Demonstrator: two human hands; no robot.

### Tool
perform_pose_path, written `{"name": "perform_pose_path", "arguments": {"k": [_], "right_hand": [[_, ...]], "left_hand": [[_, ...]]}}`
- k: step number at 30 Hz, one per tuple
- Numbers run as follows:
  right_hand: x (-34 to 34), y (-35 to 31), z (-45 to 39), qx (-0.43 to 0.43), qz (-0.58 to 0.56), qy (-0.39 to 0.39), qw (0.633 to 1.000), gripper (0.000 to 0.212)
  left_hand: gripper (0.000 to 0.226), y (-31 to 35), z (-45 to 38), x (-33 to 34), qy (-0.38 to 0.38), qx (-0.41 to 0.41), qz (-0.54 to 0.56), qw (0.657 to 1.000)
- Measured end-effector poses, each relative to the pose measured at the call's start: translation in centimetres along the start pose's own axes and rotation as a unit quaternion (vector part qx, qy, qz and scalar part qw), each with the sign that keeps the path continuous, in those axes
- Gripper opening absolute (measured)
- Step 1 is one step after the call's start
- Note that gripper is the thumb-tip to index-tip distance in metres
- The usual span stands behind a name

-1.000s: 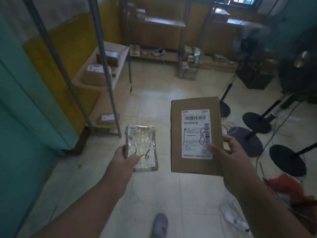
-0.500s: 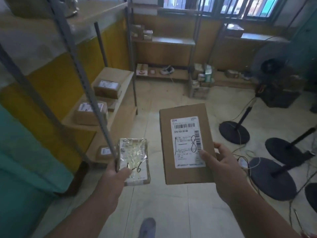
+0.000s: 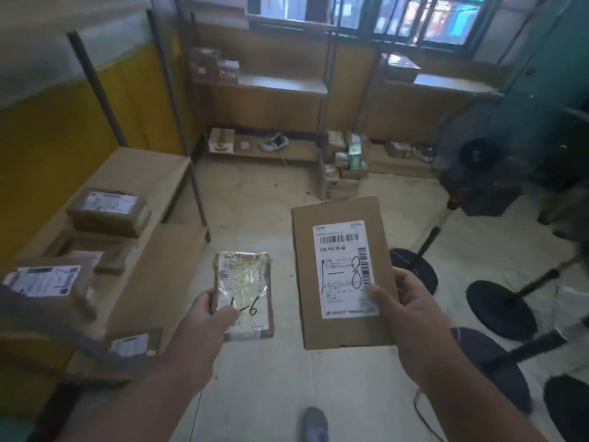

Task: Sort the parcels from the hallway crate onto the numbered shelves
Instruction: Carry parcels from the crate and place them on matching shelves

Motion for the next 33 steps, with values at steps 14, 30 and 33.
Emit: {"name": "perform_pose_path", "arguments": {"k": [14,30,33], "right_hand": [[22.5,-7.3,-22.2,-0.031,0.006,-0.273,0.962,0.019],[39.7,-13.4,-33.0,-0.048,0.061,-0.466,0.881,0.016],[42.8,-15.8,-34.0,-0.051,0.05,-0.535,0.842,0.016]], "left_hand": [[0.046,9.9,-11.2,-0.7,0.278,0.01,0.096,0.956],[0.026,17.7,-21.7,1.0,0.468,0.017,0.175,0.866],[0.03,19.6,-20.8,2.5,0.528,0.045,0.182,0.829]]}}
Point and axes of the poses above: each hand's wrist, its own z-axis away from the middle knuckle, its own x-axis out of the palm, y = z × x, the point moved 2 cm from there along -z, towards the middle knuckle, and after that the axes turned 15 degrees about y, right-handed, at the moved point
